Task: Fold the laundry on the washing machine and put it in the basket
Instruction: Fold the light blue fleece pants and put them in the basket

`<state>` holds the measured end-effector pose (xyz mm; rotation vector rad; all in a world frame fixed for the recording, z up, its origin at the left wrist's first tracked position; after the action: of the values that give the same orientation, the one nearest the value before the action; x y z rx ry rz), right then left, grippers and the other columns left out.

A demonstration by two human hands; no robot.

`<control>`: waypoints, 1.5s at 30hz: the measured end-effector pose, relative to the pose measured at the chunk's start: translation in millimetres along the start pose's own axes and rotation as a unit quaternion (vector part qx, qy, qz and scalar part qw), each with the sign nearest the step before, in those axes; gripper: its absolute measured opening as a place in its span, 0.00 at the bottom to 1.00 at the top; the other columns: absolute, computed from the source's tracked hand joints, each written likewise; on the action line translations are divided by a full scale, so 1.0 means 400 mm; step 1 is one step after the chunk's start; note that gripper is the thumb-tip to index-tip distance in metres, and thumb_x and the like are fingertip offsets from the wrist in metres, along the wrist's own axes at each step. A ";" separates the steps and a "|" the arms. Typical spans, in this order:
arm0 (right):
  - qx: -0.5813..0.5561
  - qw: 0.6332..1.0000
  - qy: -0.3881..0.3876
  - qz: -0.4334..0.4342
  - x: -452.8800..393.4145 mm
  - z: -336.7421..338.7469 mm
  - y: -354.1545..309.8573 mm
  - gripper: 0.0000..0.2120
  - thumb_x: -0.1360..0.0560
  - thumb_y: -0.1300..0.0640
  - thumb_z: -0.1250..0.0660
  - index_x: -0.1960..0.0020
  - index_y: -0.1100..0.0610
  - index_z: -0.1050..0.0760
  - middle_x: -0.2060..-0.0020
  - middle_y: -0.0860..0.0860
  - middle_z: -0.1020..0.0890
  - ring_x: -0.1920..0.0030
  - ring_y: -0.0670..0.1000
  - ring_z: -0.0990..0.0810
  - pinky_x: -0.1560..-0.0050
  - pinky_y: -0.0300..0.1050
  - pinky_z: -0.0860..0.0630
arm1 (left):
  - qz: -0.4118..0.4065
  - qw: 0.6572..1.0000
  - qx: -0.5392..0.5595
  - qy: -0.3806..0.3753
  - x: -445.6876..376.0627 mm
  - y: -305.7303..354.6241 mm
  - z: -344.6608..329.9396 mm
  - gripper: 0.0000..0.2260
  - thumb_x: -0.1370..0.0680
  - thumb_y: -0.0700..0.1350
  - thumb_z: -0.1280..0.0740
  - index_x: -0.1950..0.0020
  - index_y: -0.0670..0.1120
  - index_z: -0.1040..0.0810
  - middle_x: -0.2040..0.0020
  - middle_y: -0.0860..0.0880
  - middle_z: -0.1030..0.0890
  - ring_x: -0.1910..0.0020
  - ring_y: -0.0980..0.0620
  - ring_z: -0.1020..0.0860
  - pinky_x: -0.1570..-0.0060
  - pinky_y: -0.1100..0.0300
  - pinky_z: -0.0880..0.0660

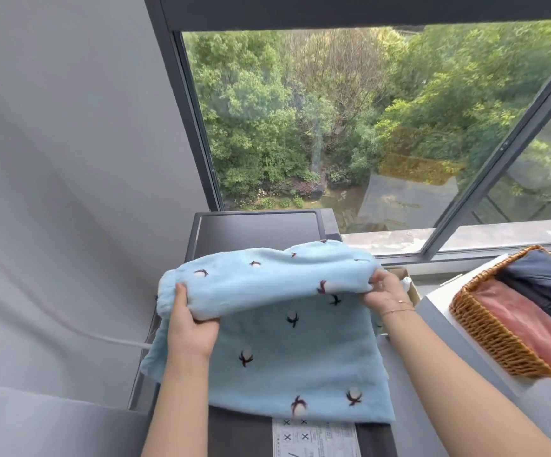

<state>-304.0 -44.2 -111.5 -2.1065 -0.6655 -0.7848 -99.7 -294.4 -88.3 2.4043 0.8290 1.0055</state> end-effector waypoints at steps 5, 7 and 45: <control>-0.031 0.978 0.064 0.194 0.063 0.104 -0.084 0.15 0.35 0.75 0.47 0.60 0.57 0.30 0.69 0.50 0.26 0.67 0.47 0.27 0.71 0.34 0.29 | 0.007 0.999 0.036 -0.036 0.032 -0.002 0.039 0.17 0.19 0.54 0.41 0.37 0.46 0.24 0.44 0.47 0.17 0.45 0.49 0.19 0.44 0.52 0.23; -0.054 0.947 0.189 0.255 0.141 0.214 -0.051 0.17 0.33 0.75 0.47 0.57 0.56 0.28 0.66 0.48 0.27 0.67 0.45 0.29 0.70 0.35 0.31 | 0.018 0.998 0.032 -0.042 0.044 -0.014 0.082 0.18 0.20 0.53 0.41 0.35 0.47 0.24 0.41 0.48 0.18 0.42 0.49 0.20 0.42 0.52 0.23; 0.684 0.485 0.048 0.543 0.236 0.145 0.299 0.21 0.25 0.52 0.44 0.35 0.54 0.25 0.31 0.55 0.29 0.30 0.56 0.35 0.32 0.52 0.41 | -0.090 0.968 -0.199 0.124 0.032 0.102 0.340 0.01 0.22 0.44 0.33 0.52 0.48 0.21 0.62 0.54 0.16 0.66 0.57 0.18 0.70 0.63 0.21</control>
<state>-142.2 -46.2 -131.0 -0.5373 0.2658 0.4092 23.2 -334.8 -148.7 1.8594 0.8206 1.2766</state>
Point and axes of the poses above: each hand's wrist, its own x-axis away from the middle knuckle, its own z-axis out of the back of the hand, y = z × x, the point moved 7 cm from there along -x, towards the middle knuckle
